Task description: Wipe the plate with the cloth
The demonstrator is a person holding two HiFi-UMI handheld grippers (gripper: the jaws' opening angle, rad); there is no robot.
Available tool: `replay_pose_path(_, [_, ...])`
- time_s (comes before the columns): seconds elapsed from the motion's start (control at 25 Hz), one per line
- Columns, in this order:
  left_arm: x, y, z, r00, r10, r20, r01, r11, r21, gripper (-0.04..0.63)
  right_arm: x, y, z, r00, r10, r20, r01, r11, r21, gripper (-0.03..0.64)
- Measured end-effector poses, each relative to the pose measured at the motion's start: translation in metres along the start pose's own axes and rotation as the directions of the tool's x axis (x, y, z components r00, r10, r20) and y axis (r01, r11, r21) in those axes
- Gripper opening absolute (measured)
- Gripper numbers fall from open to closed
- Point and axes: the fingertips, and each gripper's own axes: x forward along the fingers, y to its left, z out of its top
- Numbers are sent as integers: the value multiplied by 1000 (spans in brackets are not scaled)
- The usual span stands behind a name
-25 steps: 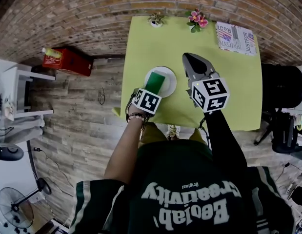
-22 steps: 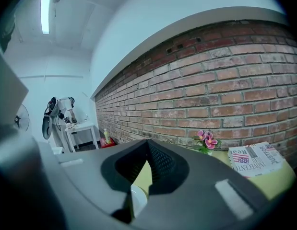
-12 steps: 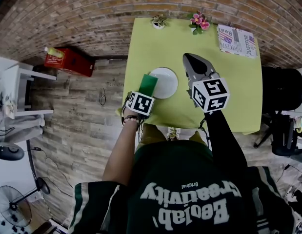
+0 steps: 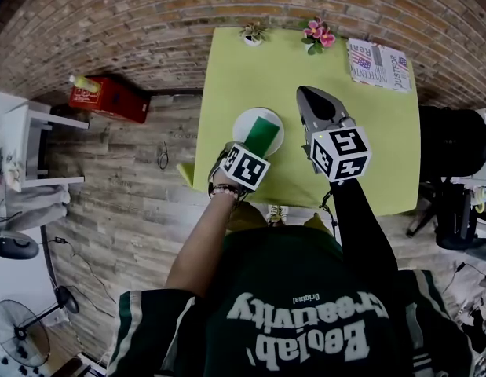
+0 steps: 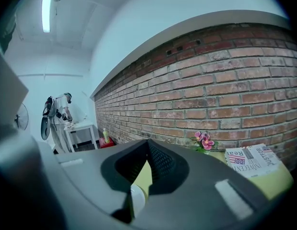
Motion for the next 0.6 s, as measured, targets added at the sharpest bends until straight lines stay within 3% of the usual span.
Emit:
replay_pose_path(0.28, [27,-29,-9,996,-39,-79,44,997,67,350,-5,-7,-3,1000,-17,-4,17,1000,8,14])
replay_pose_path(0.6, [26,-27,-7,997,-29,-73,33,998,57,350,-6,-7,-4,1000,-11,-2,11,1000,6,14])
